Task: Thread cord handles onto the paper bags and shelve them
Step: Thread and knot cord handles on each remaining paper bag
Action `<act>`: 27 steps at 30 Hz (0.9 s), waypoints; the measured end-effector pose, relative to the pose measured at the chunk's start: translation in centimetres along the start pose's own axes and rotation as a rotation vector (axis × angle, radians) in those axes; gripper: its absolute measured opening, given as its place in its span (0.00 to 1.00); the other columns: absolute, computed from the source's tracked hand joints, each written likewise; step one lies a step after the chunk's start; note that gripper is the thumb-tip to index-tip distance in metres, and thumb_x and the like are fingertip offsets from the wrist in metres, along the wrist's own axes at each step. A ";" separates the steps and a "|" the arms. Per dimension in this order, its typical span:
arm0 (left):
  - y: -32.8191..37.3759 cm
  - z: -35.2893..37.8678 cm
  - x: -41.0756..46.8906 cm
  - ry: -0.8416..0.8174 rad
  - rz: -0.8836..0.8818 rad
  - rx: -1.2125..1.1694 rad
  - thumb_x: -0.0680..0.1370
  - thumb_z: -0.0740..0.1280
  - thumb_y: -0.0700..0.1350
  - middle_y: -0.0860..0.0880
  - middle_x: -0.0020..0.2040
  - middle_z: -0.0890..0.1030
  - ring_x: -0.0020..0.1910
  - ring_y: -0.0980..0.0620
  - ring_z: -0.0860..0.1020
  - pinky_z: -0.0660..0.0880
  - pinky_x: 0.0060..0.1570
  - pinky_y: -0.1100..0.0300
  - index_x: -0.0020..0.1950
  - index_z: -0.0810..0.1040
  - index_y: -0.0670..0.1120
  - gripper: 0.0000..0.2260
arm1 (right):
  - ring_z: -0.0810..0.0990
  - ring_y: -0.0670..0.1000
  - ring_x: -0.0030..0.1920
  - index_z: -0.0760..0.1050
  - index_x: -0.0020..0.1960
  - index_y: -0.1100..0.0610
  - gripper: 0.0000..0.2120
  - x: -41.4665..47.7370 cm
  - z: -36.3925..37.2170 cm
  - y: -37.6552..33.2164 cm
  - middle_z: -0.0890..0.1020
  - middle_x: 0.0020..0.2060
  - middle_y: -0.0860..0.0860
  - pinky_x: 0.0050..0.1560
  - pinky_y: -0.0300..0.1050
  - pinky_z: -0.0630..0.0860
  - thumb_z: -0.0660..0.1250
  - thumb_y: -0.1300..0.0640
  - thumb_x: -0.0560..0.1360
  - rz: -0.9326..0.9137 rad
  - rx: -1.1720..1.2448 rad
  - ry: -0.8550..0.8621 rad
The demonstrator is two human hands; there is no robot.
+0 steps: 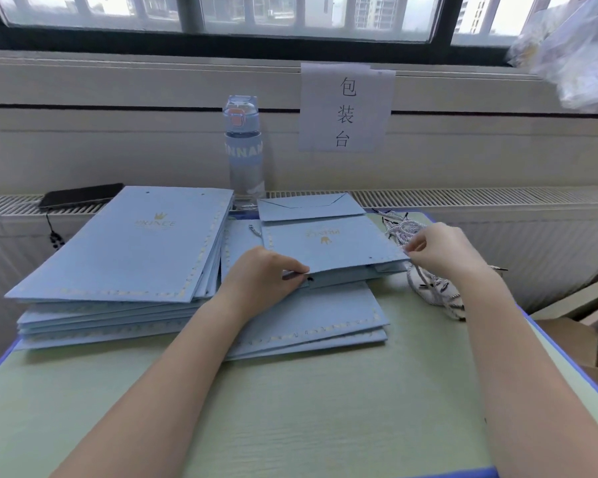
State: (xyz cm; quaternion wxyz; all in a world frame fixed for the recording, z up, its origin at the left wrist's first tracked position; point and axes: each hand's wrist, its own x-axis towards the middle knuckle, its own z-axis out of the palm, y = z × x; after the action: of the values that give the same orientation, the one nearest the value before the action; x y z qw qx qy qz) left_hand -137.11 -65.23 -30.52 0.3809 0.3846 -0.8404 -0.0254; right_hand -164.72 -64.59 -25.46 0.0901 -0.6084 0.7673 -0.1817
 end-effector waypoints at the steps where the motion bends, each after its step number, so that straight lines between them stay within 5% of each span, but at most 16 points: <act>1: 0.1 0.0 0.0 -0.006 0.000 0.003 0.69 0.72 0.43 0.51 0.32 0.84 0.28 0.55 0.79 0.76 0.34 0.65 0.41 0.86 0.46 0.04 | 0.78 0.56 0.47 0.80 0.47 0.58 0.06 -0.1 -0.3 -0.2 0.82 0.41 0.54 0.48 0.44 0.74 0.64 0.61 0.75 -0.003 0.129 0.106; 5: 0.1 -0.1 -0.1 -0.033 -0.008 0.003 0.69 0.71 0.44 0.51 0.33 0.84 0.29 0.53 0.81 0.77 0.35 0.64 0.41 0.86 0.46 0.05 | 0.79 0.48 0.39 0.71 0.49 0.55 0.01 -0.8 -1.4 -2.1 0.82 0.40 0.50 0.41 0.37 0.73 0.62 0.59 0.79 -0.224 0.657 0.520; 9: -0.2 0.1 -0.1 -0.030 -0.028 -0.012 0.69 0.75 0.41 0.51 0.33 0.84 0.37 0.56 0.79 0.72 0.39 0.67 0.42 0.86 0.47 0.03 | 0.80 0.44 0.41 0.68 0.46 0.51 0.07 -1.8 -1.1 -3.5 0.83 0.42 0.51 0.45 0.35 0.75 0.61 0.61 0.80 -0.480 0.969 0.402; 11: -0.2 0.0 -0.1 -0.035 -0.029 -0.008 0.69 0.76 0.40 0.51 0.33 0.84 0.41 0.58 0.78 0.72 0.39 0.68 0.42 0.86 0.46 0.04 | 0.82 0.42 0.41 0.70 0.46 0.50 0.07 -1.7 0.0 -4.0 0.84 0.41 0.49 0.44 0.35 0.76 0.63 0.61 0.79 -0.521 0.825 0.289; 14: -0.3 -0.2 -0.1 -0.057 -0.032 -0.006 0.68 0.77 0.42 0.51 0.34 0.84 0.30 0.56 0.79 0.74 0.38 0.66 0.42 0.86 0.46 0.04 | 0.81 0.46 0.40 0.76 0.47 0.52 0.03 -1.0 2.5 -3.8 0.83 0.38 0.46 0.44 0.40 0.76 0.67 0.60 0.76 -0.507 0.396 0.147; 18: -0.2 -0.6 0.0 -0.085 -0.055 -0.020 0.68 0.78 0.44 0.51 0.33 0.84 0.29 0.59 0.77 0.76 0.37 0.64 0.39 0.85 0.44 0.05 | 0.77 0.50 0.42 0.81 0.48 0.54 0.07 -0.3 3.4 -2.9 0.81 0.44 0.49 0.45 0.44 0.72 0.65 0.61 0.75 -0.400 -0.022 -0.071; 23: -0.2 -0.9 0.2 -0.156 -0.122 -0.070 0.70 0.75 0.40 0.52 0.32 0.82 0.30 0.57 0.77 0.79 0.40 0.58 0.40 0.85 0.44 0.01 | 0.71 0.54 0.63 0.76 0.64 0.55 0.21 -0.6 2.2 -3.1 0.75 0.61 0.52 0.61 0.50 0.70 0.60 0.67 0.73 -0.382 -0.031 -0.054; 27: -0.2 -0.9 0.2 -0.204 -0.096 -0.066 0.70 0.72 0.37 0.50 0.32 0.83 0.29 0.55 0.75 0.77 0.38 0.56 0.43 0.86 0.44 0.05 | 0.74 0.53 0.59 0.75 0.65 0.57 0.18 -1.9 4.5 -5.6 0.76 0.58 0.54 0.59 0.44 0.68 0.65 0.60 0.75 -0.460 0.141 -0.005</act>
State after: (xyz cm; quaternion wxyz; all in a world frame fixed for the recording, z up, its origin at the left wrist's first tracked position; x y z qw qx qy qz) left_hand -136.55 -65.28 -29.81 0.3041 0.4071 -0.8542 -0.1105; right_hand -157.61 -64.58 -27.53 0.0905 -0.7598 0.5937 -0.2492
